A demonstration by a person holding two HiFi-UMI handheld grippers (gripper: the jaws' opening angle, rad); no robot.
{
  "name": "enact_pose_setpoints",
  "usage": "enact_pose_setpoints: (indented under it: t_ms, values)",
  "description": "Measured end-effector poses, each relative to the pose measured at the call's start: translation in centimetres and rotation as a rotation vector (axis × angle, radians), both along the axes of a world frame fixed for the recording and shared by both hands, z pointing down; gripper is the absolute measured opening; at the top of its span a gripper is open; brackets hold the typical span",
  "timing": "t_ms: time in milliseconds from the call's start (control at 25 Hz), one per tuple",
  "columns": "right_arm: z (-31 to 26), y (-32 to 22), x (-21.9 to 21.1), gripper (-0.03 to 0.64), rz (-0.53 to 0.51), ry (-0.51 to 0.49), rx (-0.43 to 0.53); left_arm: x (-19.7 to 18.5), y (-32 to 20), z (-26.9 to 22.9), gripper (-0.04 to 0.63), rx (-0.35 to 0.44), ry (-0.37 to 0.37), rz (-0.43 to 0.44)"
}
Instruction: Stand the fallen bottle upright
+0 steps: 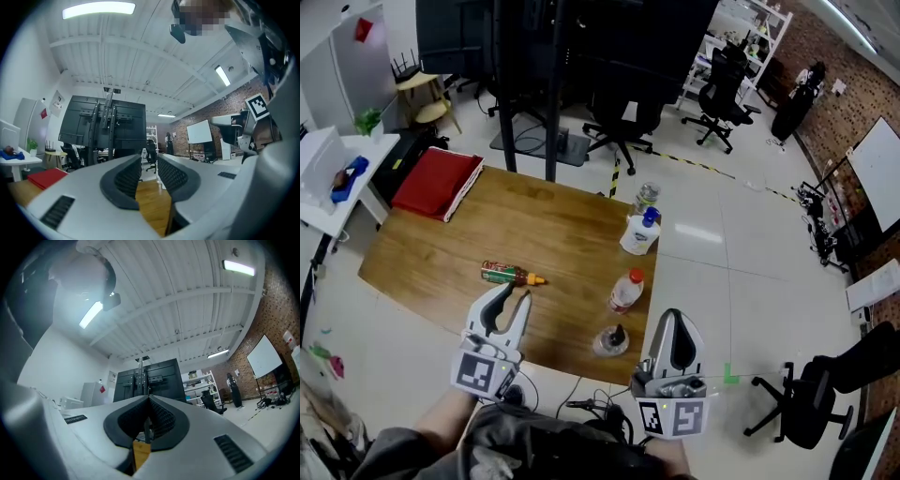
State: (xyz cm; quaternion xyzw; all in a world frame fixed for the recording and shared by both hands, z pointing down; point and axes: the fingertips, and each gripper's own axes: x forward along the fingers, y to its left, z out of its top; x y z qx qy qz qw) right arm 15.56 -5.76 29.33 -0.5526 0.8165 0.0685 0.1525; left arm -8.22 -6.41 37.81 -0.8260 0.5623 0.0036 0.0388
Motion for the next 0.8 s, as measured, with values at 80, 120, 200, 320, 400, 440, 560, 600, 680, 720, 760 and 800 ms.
enact_pose_setpoints:
  t_ms: [80, 120, 200, 320, 400, 440, 560, 600, 680, 720, 760, 800]
  values:
    - [-0.2, 1.1, -3.3, 0.012, 0.013, 0.001, 0.006, -3.6, 0.6, 0.3, 0.123, 0.0, -0.005, 0.008]
    - [-0.1, 1.7, -4.9, 0.012, 0.02, 0.001, 0.005, -5.2, 0.9, 0.4, 0.123, 0.003, -0.007, 0.012]
    - [0.3, 3.0, -7.7, 0.012, 0.038, -0.001, -0.01, -8.1, 1.6, 0.4, 0.123, 0.012, -0.023, 0.031]
    - [1.5, 5.3, -11.3, 0.012, 0.072, -0.017, -0.081, -11.7, 2.7, 0.6, 0.123, 0.019, -0.036, 0.071]
    - [2.1, 6.6, -13.7, 0.012, 0.098, -0.014, -0.103, -14.0, 3.2, 1.0, 0.123, 0.006, -0.027, 0.093]
    - [2.2, 7.2, -14.9, 0.012, 0.11, -0.013, -0.104, -15.0, 3.4, 1.3, 0.123, -0.004, -0.021, 0.101]
    - [1.7, 8.6, -17.7, 0.012, 0.132, -0.013, -0.073, -17.6, 3.9, 1.7, 0.123, -0.021, -0.008, 0.118]
    - [1.5, 9.0, -18.5, 0.012, 0.137, -0.017, -0.071, -18.2, 3.9, 1.8, 0.123, -0.02, -0.007, 0.125]
    - [1.2, 9.5, -19.5, 0.012, 0.143, -0.028, -0.086, -18.8, 4.1, 1.6, 0.123, -0.016, -0.003, 0.141]
    - [1.5, 9.7, -19.8, 0.012, 0.15, -0.023, -0.105, -19.0, 4.2, 1.6, 0.123, -0.015, -0.001, 0.148]
    - [1.9, 9.7, -19.9, 0.012, 0.155, -0.013, -0.123, -19.1, 4.2, 1.6, 0.123, -0.015, -0.003, 0.153]
    - [2.1, 9.6, -20.1, 0.012, 0.153, -0.008, -0.13, -19.2, 4.1, 1.6, 0.123, -0.017, -0.007, 0.156]
